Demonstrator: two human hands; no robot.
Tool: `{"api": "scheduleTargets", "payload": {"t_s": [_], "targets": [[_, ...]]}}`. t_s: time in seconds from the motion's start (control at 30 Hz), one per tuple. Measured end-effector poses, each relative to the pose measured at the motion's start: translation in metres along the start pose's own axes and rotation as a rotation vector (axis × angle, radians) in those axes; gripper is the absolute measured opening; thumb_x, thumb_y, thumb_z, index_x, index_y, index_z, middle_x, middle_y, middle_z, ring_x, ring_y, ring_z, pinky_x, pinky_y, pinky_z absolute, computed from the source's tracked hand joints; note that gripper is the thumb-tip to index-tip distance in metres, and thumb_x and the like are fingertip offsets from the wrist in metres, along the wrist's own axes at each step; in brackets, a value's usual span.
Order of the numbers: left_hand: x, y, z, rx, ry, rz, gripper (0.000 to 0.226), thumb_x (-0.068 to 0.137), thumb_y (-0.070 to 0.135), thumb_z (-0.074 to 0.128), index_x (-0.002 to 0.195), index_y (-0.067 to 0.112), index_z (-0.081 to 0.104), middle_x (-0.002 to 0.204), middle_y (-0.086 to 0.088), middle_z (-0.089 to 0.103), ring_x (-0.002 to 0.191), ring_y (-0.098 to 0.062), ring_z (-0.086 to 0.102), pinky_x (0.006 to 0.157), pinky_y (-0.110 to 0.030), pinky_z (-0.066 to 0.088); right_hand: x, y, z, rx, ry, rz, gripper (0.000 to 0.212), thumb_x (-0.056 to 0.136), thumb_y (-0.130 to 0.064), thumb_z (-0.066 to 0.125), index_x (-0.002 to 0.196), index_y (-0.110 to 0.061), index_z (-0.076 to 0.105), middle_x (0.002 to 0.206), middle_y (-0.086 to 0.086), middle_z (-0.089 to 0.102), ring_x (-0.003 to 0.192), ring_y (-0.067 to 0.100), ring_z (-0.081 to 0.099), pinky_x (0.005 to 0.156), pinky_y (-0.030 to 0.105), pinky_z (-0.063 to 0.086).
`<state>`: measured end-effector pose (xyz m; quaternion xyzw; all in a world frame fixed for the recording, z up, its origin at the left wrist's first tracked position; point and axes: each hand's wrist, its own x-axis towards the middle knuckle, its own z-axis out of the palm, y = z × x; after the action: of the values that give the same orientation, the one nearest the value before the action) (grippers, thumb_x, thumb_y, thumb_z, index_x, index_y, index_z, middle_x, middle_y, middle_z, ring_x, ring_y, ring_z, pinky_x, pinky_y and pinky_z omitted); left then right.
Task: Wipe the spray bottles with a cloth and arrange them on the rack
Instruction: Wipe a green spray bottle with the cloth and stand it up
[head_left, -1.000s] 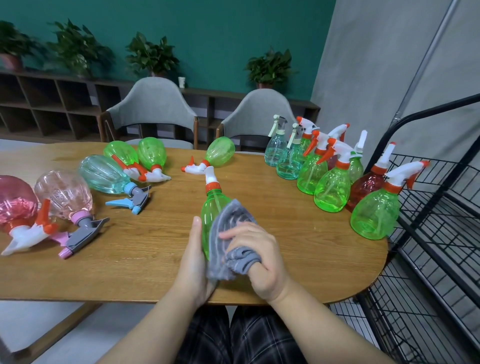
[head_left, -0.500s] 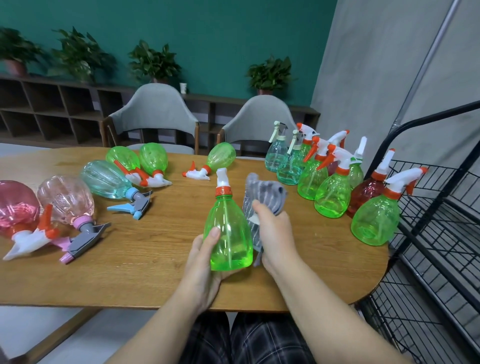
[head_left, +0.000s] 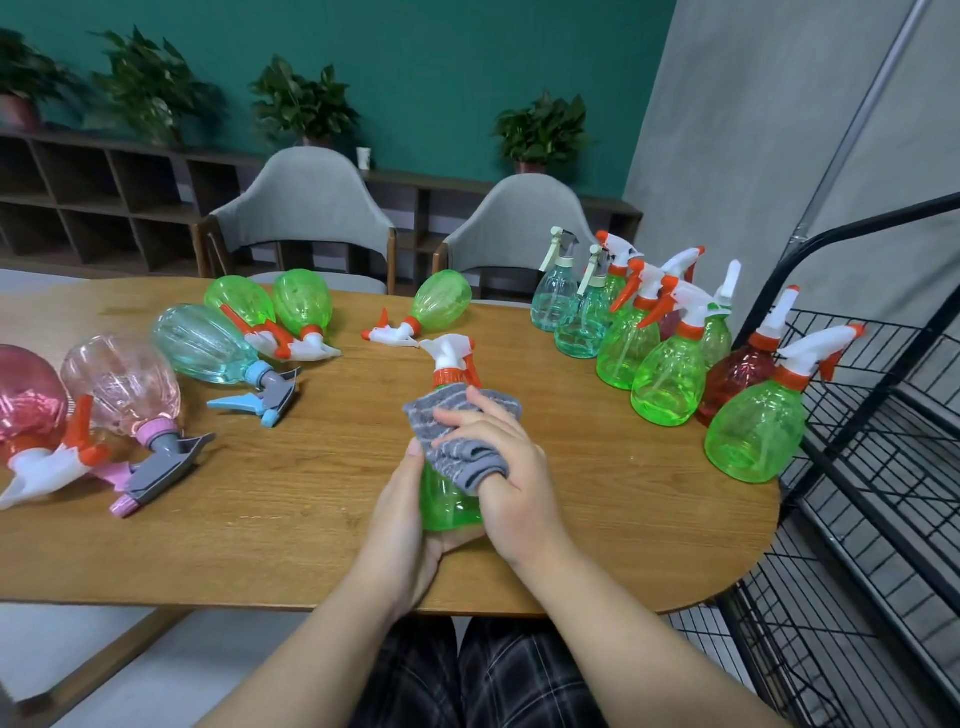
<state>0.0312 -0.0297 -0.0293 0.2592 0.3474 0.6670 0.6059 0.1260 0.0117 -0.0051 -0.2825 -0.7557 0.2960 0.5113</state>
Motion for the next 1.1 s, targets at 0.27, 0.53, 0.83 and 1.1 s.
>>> {"api": "scheduleTargets", "payload": {"t_s": [0.27,0.53,0.83,1.1], "targets": [[0.001,0.003,-0.003,-0.104,-0.006,-0.049,0.073,0.083,0.064,0.038,0.132,0.013,0.056,0.122,-0.016,0.068,0.11,-0.027,0.067,0.072,-0.036,0.06,-0.012,0.002,-0.006,0.087,-0.012,-0.154,0.032,0.066,-0.023,0.044,0.075,-0.016,0.075,0.089,0.003,0.074,0.103,0.011,0.065,0.103,0.027,0.035],[0.006,0.0,-0.007,-0.09,0.044,-0.024,0.059,0.076,0.053,0.058,0.118,0.013,0.064,0.112,-0.015,0.07,0.093,-0.029,0.07,0.063,-0.037,0.061,0.005,-0.018,-0.029,0.807,0.405,0.618,0.026,0.082,-0.021,0.047,0.064,-0.002,0.05,0.056,0.01,0.056,0.048,0.02,0.057,0.061,0.029,0.046],[0.007,-0.003,-0.005,-0.074,0.017,-0.043,0.057,0.078,0.05,0.054,0.12,0.013,0.064,0.109,-0.013,0.073,0.085,-0.023,0.073,0.063,-0.038,0.061,0.027,-0.032,-0.017,0.516,0.396,0.633,0.019,0.088,-0.024,0.056,0.097,-0.008,0.062,0.093,0.01,0.066,0.091,0.029,0.064,0.08,0.04,0.049],[0.005,-0.002,-0.003,-0.023,0.048,-0.031,0.042,0.103,0.04,0.032,0.123,0.019,0.063,0.115,-0.009,0.072,0.098,-0.02,0.071,0.071,-0.042,0.059,0.004,-0.014,-0.001,-0.202,-0.031,0.136,0.057,0.07,-0.017,0.041,0.122,-0.023,0.064,0.138,-0.021,0.041,0.139,0.001,0.023,0.111,0.01,0.009]]}}
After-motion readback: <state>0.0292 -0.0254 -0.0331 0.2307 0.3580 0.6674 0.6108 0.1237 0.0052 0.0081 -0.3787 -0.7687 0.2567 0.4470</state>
